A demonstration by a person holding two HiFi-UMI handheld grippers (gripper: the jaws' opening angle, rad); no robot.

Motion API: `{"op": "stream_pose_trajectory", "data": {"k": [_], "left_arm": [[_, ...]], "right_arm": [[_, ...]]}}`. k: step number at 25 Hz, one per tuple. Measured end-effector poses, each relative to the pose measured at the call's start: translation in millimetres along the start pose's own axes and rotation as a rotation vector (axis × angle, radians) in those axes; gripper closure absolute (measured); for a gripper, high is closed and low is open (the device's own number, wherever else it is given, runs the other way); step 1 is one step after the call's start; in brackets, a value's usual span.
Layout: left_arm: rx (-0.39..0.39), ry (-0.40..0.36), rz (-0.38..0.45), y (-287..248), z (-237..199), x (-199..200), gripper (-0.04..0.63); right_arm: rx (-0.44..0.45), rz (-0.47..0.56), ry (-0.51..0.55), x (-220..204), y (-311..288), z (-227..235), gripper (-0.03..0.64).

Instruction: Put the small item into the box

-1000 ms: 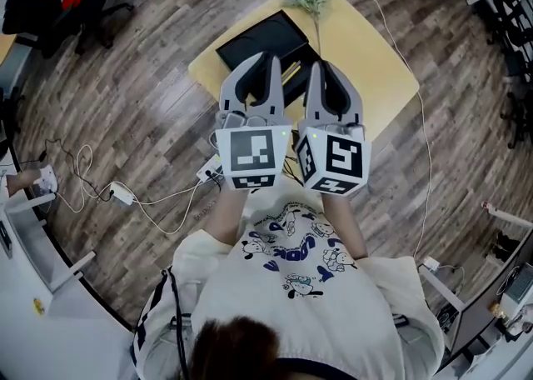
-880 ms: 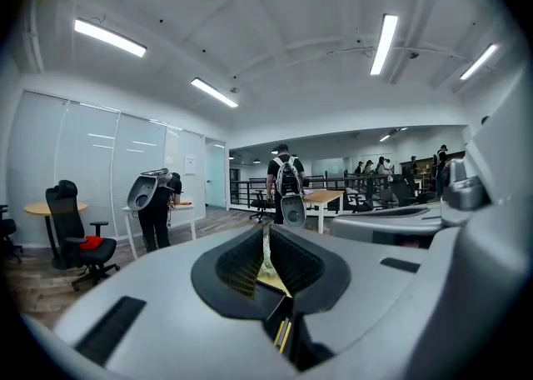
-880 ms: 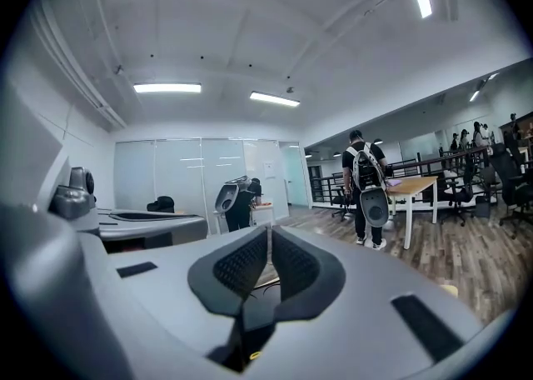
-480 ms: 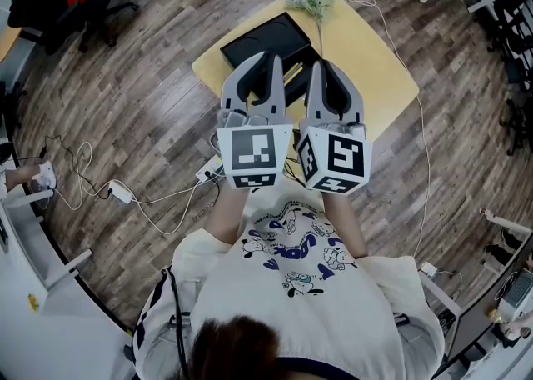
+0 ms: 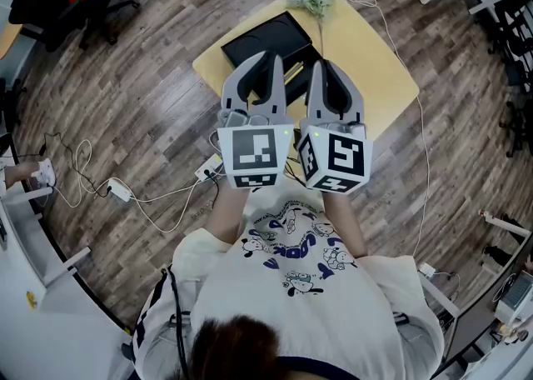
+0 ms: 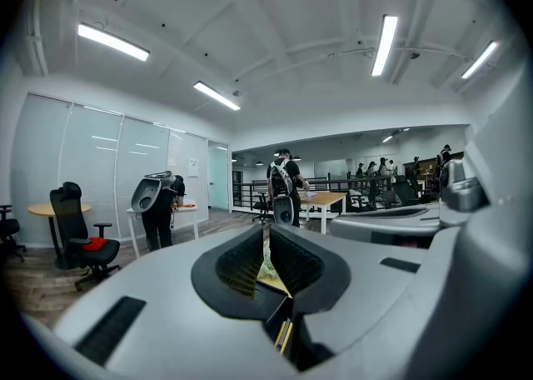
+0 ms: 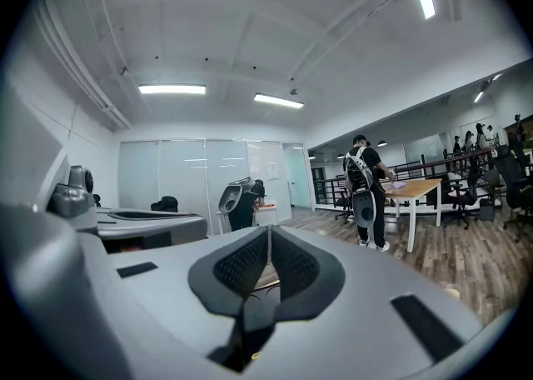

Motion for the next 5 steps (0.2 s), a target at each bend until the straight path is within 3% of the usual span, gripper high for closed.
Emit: {"op": "stream_pose_trajectory", "data": {"k": [5], "left_arm": [[0.001, 0.001, 0.003, 4.1, 1.4, -1.1, 0.56]], "right_arm": [[0.004, 0.001, -0.001, -1.6, 3.5, -0.8, 0.581]]}}
Point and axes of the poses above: the fingertips, and each gripper's own axes: y backward along the fingers, z to its right, x out of its top, the point moved 6 cm from there along y, backward along the fingers, and after that the axes turned 15 degrees about x, right-handed, at the moved point
